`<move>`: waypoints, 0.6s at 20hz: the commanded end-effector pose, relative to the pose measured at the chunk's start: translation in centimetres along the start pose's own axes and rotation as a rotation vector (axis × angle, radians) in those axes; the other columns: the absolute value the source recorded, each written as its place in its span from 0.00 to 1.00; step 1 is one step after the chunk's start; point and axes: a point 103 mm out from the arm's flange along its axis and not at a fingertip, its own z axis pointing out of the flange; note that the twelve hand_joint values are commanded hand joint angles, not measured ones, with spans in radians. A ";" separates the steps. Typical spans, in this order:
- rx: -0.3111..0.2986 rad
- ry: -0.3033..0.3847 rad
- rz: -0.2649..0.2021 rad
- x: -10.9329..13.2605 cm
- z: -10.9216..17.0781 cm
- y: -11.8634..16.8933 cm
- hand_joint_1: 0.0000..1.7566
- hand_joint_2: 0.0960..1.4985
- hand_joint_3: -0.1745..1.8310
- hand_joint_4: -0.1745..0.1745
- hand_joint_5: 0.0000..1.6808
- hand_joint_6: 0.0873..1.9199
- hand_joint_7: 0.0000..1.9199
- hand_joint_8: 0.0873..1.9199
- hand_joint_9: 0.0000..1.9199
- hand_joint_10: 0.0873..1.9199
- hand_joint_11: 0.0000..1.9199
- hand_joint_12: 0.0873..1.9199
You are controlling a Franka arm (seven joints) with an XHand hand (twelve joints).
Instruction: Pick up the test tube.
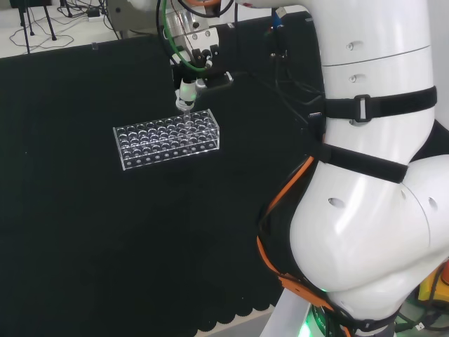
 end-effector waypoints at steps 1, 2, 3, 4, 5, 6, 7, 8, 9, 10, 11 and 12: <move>-0.052 -0.002 0.013 0.2 -0.3 0.3 0.70 0.52 0.28 0.00 0.68 0.36 0.68 0.36 0.57 0.31 0.30 0.68; -0.068 0.003 0.016 0.2 -0.4 0.4 0.72 0.50 0.30 0.00 0.70 0.34 0.67 0.34 0.60 0.31 0.32 0.67; -0.084 0.010 0.019 0.2 -0.5 0.4 0.75 0.50 0.30 0.00 0.70 0.34 0.67 0.36 0.61 0.28 0.34 0.65; -0.095 0.015 0.020 0.3 -0.6 0.5 0.78 0.49 0.30 0.00 0.71 0.33 0.68 0.37 0.62 0.25 0.36 0.64; -0.104 0.017 0.020 0.3 -0.7 0.6 0.79 0.48 0.30 0.00 0.71 0.32 0.68 0.38 0.63 0.22 0.38 0.63; -0.109 0.020 0.019 0.4 -0.8 0.7 0.80 0.47 0.32 0.00 0.72 0.32 0.69 0.38 0.64 0.20 0.39 0.62; -0.111 0.022 0.017 0.4 -0.9 0.8 0.81 0.44 0.34 0.00 0.73 0.31 0.70 0.38 0.66 0.18 0.40 0.62; -0.113 0.024 0.015 0.5 -1.0 0.9 0.81 0.42 0.36 0.00 0.74 0.30 0.70 0.38 0.67 0.16 0.41 0.62; -0.113 0.023 0.013 0.5 -1.1 1.1 0.81 0.41 0.38 0.00 0.75 0.29 0.71 0.38 0.68 0.14 0.42 0.61; -0.112 0.022 0.011 0.6 -1.1 1.2 0.81 0.40 0.39 0.00 0.75 0.29 0.71 0.38 0.69 0.13 0.42 0.61; -0.110 0.021 0.009 0.6 -1.2 1.3 0.81 0.39 0.40 0.00 0.76 0.29 0.71 0.38 0.70 0.13 0.42 0.61; -0.109 0.020 0.008 0.7 -1.3 1.4 0.81 0.39 0.40 0.00 0.76 0.28 0.71 0.37 0.70 0.12 0.43 0.61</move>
